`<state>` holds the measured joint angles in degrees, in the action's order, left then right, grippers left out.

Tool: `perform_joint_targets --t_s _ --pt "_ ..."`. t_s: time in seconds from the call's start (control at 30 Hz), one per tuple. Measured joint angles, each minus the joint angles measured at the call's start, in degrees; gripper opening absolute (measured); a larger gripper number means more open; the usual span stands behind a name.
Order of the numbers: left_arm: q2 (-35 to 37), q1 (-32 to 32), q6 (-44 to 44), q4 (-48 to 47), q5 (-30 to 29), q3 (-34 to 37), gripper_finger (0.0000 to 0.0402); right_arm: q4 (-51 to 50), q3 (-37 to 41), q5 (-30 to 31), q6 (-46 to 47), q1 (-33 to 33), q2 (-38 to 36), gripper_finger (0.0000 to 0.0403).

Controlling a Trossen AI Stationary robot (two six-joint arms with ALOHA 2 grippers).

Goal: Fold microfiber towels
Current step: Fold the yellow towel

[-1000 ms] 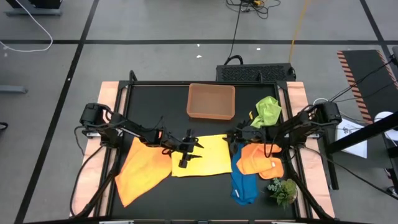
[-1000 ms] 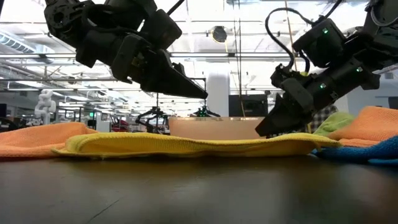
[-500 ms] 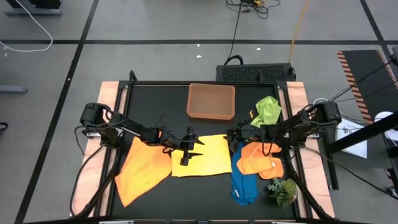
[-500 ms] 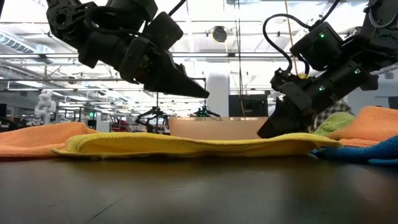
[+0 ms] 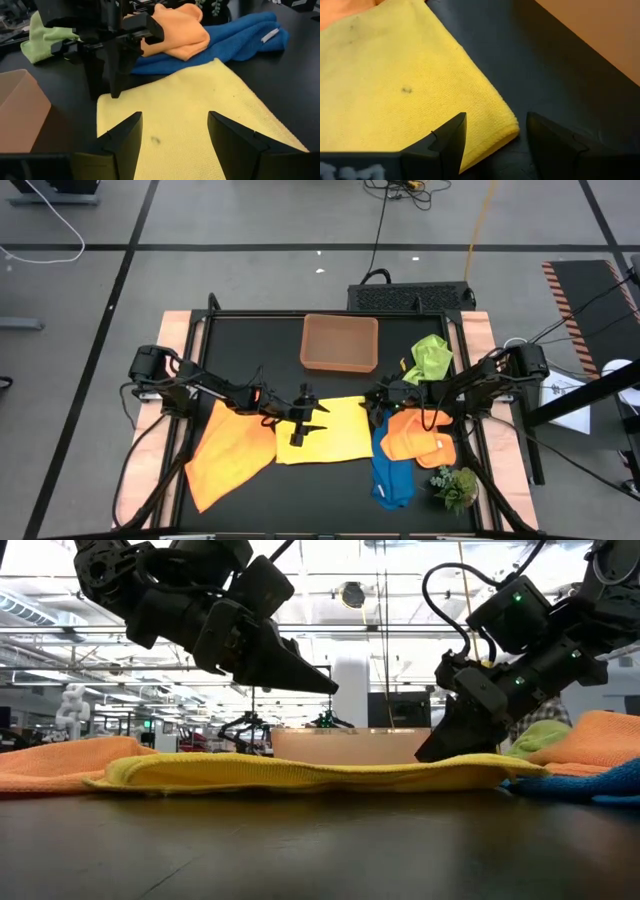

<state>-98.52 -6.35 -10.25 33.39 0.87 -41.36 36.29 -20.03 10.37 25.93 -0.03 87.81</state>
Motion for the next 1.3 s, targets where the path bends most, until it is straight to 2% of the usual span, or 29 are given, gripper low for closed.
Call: perform_joint_targets --t_s 0.13,0.87,1.3 --pt "0.0 0.0 0.0 0.2 0.0 0.0 0.0228 -1.7 0.0 -4.5 1.7 -0.3 0.0 0.0199" --pt "0.0 0.0 1.4 2.4 0.5 0.0 0.0227 -2.6 -0.1 -2.8 1.7 -0.7 0.0 0.0197" --pt "0.0 0.0 1.4 2.3 0.5 0.0 0.0227 -2.6 0.0 -2.7 1.0 -0.7 0.5 0.0126"
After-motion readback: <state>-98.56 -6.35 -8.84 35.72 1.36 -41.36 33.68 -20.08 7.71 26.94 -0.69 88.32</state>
